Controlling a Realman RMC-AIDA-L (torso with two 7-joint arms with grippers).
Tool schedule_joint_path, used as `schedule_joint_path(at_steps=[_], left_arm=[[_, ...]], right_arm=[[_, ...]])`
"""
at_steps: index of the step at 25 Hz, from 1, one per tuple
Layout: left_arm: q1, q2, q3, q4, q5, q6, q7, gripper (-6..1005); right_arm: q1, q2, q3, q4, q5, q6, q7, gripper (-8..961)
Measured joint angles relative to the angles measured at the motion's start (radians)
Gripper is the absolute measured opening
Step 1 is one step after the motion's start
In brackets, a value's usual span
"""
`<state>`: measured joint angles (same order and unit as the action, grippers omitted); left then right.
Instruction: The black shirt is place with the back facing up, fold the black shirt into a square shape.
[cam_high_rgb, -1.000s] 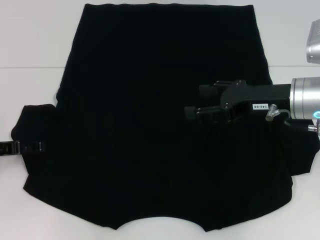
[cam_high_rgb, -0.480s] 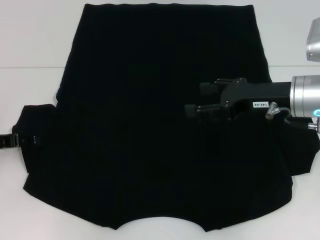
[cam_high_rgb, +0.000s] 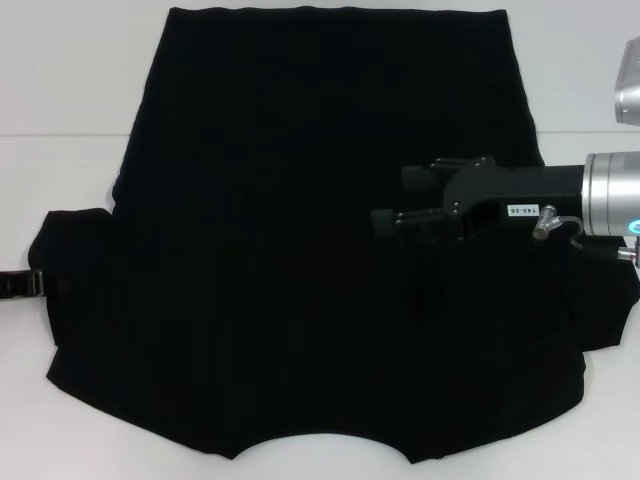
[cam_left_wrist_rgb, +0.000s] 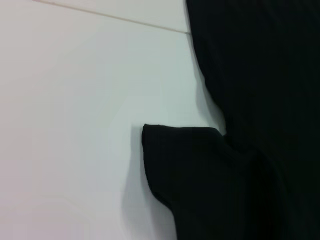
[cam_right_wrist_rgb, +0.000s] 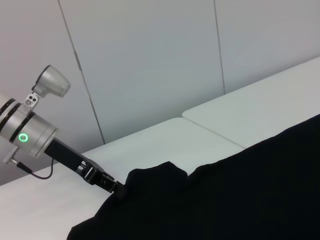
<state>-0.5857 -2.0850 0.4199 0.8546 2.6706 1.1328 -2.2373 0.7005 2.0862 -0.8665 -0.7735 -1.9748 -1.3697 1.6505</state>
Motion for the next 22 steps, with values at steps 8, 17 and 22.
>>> schedule_joint_path(at_steps=[8,17,22], left_arm=[[-0.003,0.000,0.000,0.004,-0.005,0.007,-0.001,123],[-0.013,0.003,-0.008,0.005,-0.025,-0.023,-0.001,26],[-0.031,0.011,-0.007,0.001,-0.048,-0.108,-0.001,37]], right_arm=[[-0.005,0.000,0.001,-0.001,0.009,-0.002,0.000,931],[-0.006,0.000,0.015,-0.001,0.010,0.002,-0.001,931],[-0.006,0.000,0.023,0.006,0.010,0.006,-0.007,930]])
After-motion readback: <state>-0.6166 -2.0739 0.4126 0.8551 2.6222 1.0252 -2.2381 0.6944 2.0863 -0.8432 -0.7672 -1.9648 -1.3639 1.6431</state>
